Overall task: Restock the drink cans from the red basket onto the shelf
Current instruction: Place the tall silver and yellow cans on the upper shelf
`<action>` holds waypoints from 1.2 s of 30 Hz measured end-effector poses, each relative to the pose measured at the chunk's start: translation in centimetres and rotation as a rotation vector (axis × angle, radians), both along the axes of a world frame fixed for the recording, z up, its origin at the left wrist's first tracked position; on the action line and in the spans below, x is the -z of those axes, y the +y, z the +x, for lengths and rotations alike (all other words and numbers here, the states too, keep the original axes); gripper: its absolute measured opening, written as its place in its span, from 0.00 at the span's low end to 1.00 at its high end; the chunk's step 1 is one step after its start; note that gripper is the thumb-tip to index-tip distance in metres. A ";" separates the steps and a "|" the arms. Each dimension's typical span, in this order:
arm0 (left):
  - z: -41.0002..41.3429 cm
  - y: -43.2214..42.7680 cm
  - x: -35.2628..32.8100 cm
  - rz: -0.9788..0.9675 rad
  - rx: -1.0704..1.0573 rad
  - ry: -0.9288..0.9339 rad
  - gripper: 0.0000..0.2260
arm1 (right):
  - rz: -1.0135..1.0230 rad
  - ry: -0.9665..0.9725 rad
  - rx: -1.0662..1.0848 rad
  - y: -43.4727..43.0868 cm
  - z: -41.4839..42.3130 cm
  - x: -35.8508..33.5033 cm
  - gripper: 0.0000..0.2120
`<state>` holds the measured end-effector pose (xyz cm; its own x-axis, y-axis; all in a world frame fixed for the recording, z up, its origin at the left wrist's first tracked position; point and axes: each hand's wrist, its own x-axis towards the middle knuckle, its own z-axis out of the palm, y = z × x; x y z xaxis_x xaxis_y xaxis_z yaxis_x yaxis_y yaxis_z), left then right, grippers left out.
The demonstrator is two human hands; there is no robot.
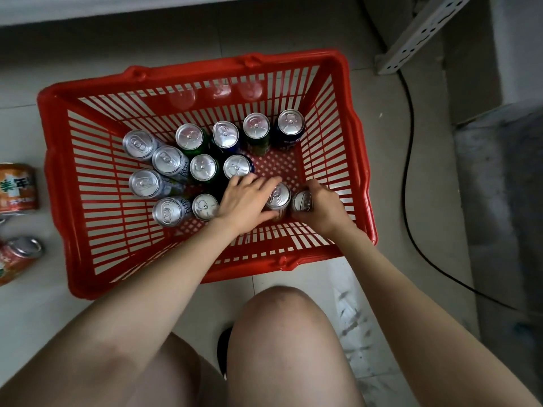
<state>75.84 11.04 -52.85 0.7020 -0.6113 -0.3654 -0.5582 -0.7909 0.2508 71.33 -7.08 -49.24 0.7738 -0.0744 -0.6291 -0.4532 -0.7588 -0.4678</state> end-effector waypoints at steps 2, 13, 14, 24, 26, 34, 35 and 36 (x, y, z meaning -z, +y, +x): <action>0.6 -0.1 0.1 -0.013 -0.018 0.022 0.35 | 0.007 -0.028 0.009 -0.2 0.2 0.1 0.26; 2.7 -1.2 0.6 -0.035 -0.108 0.111 0.37 | 0.001 -0.093 -0.022 -0.2 1.6 1.9 0.30; 2.7 -1.3 0.6 -0.034 -0.115 0.113 0.37 | 0.000 -0.089 -0.030 -0.2 1.7 1.9 0.30; 1.4 -1.1 -1.9 -0.236 -0.246 0.126 0.32 | 0.029 -0.188 -0.019 -0.5 0.9 -0.6 0.25; 1.2 -1.1 -3.4 -0.310 -0.303 0.141 0.31 | 0.039 -0.205 0.009 -0.6 0.7 -2.1 0.26; 0.8 0.1 -11.0 -0.481 -0.416 0.188 0.30 | 0.107 -0.278 0.183 -0.4 0.3 -10.3 0.31; 0.7 0.4 -12.2 -0.497 -0.426 0.187 0.30 | 0.119 -0.288 0.196 -0.4 0.3 -11.6 0.31; 0.6 0.6 -13.4 -0.510 -0.432 0.185 0.30 | 0.133 -0.299 0.206 -0.3 0.3 -13.0 0.31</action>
